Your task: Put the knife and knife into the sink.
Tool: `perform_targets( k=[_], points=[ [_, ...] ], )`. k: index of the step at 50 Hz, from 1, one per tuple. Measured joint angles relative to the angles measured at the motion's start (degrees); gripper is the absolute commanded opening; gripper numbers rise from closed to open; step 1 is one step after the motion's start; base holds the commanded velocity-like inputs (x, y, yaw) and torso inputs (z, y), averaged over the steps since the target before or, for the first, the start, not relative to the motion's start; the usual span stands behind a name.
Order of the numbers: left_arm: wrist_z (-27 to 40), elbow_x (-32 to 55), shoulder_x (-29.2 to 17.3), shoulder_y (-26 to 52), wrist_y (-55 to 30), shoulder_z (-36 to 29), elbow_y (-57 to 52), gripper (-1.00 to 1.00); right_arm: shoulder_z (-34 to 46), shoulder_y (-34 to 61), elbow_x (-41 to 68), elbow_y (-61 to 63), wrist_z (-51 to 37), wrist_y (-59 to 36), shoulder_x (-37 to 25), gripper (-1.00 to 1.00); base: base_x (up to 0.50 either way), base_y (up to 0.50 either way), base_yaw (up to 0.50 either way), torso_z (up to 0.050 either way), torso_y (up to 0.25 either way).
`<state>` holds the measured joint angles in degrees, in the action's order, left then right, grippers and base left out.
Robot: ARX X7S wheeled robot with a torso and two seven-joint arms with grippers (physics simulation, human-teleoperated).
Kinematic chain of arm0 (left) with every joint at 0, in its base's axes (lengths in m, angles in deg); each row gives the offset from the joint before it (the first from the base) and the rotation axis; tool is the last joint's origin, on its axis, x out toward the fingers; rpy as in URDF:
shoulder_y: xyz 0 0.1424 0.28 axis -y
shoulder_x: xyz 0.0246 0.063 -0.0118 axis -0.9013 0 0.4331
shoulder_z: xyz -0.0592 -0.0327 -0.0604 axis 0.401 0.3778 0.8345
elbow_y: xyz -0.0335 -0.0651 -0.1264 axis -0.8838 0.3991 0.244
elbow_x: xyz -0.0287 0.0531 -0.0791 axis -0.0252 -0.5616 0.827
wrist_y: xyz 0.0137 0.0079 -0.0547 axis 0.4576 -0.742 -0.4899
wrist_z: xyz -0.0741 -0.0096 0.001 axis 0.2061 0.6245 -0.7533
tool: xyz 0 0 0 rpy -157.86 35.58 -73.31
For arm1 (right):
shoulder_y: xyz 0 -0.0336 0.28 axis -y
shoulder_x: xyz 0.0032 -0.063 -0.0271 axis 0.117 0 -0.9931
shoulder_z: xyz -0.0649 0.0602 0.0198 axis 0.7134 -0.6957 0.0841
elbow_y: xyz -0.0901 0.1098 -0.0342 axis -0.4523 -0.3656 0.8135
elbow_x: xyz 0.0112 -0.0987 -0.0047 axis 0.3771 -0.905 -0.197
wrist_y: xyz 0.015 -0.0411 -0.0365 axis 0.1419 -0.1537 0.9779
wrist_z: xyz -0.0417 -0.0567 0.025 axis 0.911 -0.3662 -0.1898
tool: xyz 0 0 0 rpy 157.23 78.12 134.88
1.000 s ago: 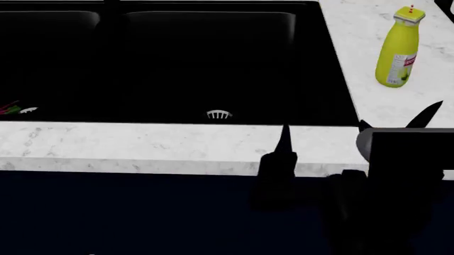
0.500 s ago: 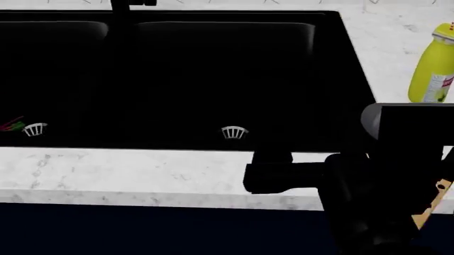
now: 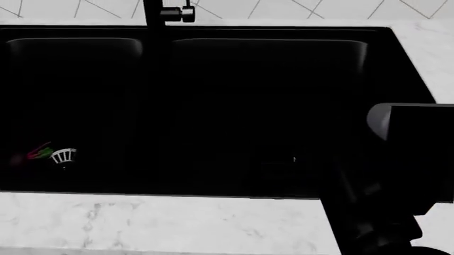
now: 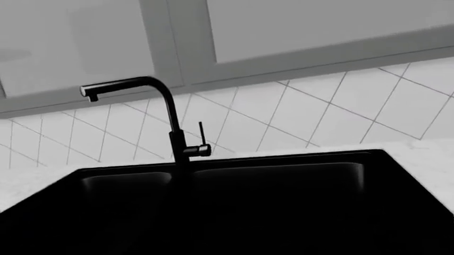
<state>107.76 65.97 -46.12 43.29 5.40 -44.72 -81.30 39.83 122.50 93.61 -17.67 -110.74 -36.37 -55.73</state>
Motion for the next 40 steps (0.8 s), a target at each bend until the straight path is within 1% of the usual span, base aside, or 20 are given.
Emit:
perform_targets(
  k=[6, 17, 40],
  points=[
    [0.22, 0.02, -0.12, 0.05, 0.13, -0.24, 0.12, 1.00, -0.80, -0.05, 1.34, -0.42, -0.35, 0.19, 0.27, 1.00, 0.37, -0.10, 0.00, 0.000, 0.000],
    [0.58, 0.32, -0.15, 0.02, 0.38, -0.72, 0.20, 1.00, -1.61, -0.60, 2.99, -1.06, -0.86, 0.91, 0.27, 1.00, 0.29, -0.31, 0.00, 0.000, 0.001],
    [1.38, 1.34, -0.15, 0.05, -0.01, -0.87, -0.12, 1.00, -2.13, -2.07, 6.00, -0.90, -2.70, 1.63, -1.04, 1.00, 0.00, 0.00, 0.00, 0.000, 0.000]
  ],
)
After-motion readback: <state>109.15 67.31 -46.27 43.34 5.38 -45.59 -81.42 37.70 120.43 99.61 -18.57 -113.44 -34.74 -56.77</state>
